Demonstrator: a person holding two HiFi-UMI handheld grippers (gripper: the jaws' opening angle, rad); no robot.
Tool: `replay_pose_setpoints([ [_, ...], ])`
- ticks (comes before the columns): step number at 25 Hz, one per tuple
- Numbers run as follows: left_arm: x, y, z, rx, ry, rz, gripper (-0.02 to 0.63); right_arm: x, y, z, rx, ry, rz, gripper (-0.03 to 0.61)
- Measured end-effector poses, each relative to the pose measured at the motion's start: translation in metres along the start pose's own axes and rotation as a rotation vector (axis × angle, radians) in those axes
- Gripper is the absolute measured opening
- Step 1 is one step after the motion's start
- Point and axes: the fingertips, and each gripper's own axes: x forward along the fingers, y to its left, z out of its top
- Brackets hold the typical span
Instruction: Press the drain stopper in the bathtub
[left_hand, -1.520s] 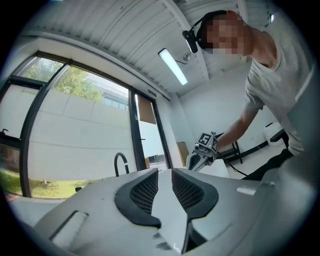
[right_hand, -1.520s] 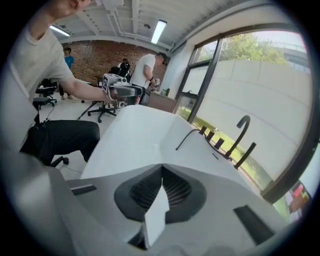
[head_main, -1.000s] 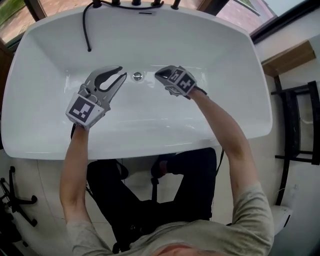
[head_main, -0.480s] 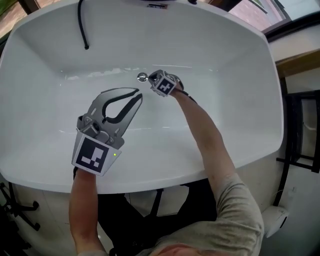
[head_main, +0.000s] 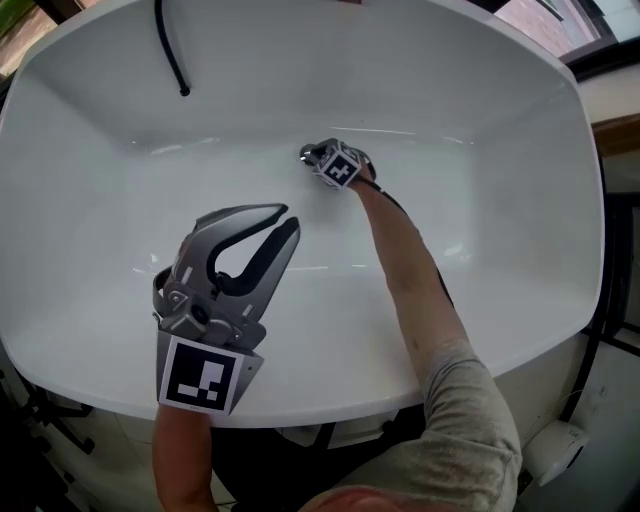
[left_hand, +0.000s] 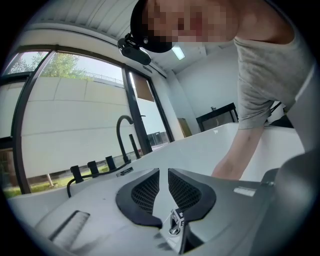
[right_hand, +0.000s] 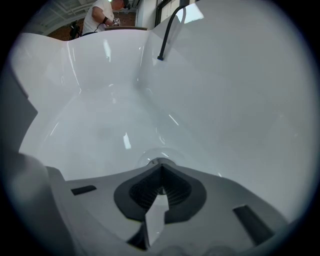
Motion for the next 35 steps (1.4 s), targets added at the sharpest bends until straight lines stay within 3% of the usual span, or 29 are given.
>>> replay_pose_setpoints([
  [6,0.001,0.000,-0.002,0.058,0.018,0.009,0.049,0.028,-0.003,-0.011,-0.071,0.056,-0.009,0.000],
  [13,0.002,-0.002,-0.003,0.093,0.027,0.009,0.049,0.031,-0.001,-0.011,-0.063,0.088,-0.046,0.003],
  [18,0.002,-0.003,-0.004,0.110,0.034,0.006,0.049,0.036,0.001,-0.012,-0.157,0.161,-0.072,0.002],
  [20,0.002,-0.004,-0.004,0.124,0.038,0.002,0.049,0.038,0.002,-0.011,-0.140,0.155,-0.067,0.002],
  [26,0.005,-0.011,-0.010,0.184,0.043,-0.015,0.049,0.011,-0.013,-0.008,0.058,0.089,-0.078,0.000],
  [29,0.004,-0.012,-0.015,0.202,0.045,-0.015,0.049,-0.028,-0.008,-0.005,0.115,0.033,-0.028,0.000],
  [32,0.008,-0.011,-0.020,0.230,0.043,-0.017,0.049,-0.092,-0.004,0.014,0.115,-0.081,0.050,0.000],
  [35,0.010,-0.005,-0.026,0.220,0.035,-0.020,0.049,-0.181,0.013,0.058,0.087,-0.236,0.111,0.000],
])
